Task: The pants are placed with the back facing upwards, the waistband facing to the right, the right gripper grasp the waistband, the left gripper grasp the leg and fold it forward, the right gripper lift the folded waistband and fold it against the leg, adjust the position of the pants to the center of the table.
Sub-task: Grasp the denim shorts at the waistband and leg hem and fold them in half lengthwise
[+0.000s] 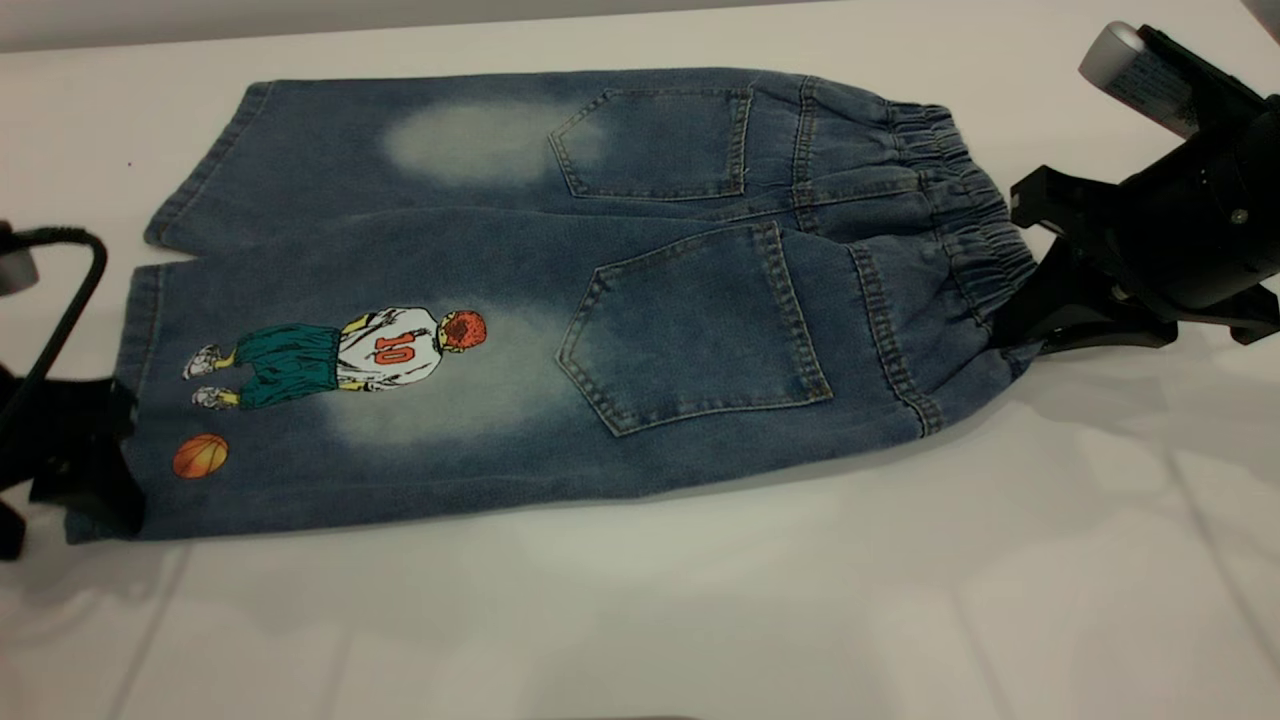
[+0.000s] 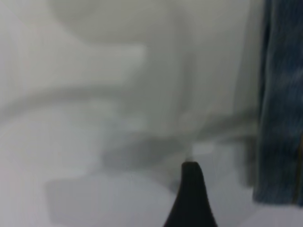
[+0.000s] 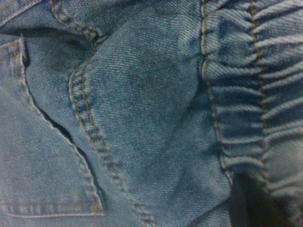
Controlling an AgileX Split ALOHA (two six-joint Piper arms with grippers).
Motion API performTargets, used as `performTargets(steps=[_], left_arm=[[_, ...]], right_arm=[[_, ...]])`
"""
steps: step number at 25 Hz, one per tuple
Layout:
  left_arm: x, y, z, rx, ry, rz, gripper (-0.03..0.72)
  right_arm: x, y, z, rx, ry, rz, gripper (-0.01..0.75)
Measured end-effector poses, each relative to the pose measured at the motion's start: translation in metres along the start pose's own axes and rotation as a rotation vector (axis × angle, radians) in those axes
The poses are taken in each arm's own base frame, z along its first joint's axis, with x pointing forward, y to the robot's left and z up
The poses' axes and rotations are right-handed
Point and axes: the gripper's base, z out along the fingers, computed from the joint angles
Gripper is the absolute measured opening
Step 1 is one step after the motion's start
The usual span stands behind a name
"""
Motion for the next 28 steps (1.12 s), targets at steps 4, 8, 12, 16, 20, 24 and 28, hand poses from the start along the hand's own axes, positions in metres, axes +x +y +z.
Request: performTargets(steps=[4, 8, 12, 16, 20, 24, 28], left_arm=[[-0.0094, -0.0027, 0.0008, 0.012, 0.000, 0.000, 0.517], [-0.0082, -0.0030, 0.0059, 0.013, 0.028, 0.001, 0.517], [-0.0087, -0.0033, 0.0076, 0.014, 0.038, 0.001, 0.514], [-0.0090, -0.0034, 0.0076, 0.015, 0.037, 0.001, 0.441], [-0.0086, -0.0033, 0.0085, 0.014, 0.039, 0.001, 0.205], [-0.0098, -0.0039, 0.0085, 0.018, 0.046, -0.004, 0.055], [-0.0121, -0.0076, 0.0033, 0.046, 0.094, 0.003, 0.052]], right_arm=[[0.0000, 0.0001, 0.0000, -0.002, 0.000, 0.000, 0.038], [0.0001, 0.0002, 0.0000, -0.002, 0.001, -0.001, 0.038], [0.0001, 0.0002, 0.0000, -0.002, 0.001, -0.001, 0.038], [0.0001, 0.0002, 0.0000, -0.003, 0.001, -0.001, 0.038], [0.0001, 0.0002, 0.0000, -0.003, 0.001, -0.001, 0.038], [0.0003, 0.0006, 0.0000, -0.006, 0.003, -0.004, 0.038], [-0.0006, 0.0067, -0.0054, -0.037, 0.009, -0.046, 0.038]])
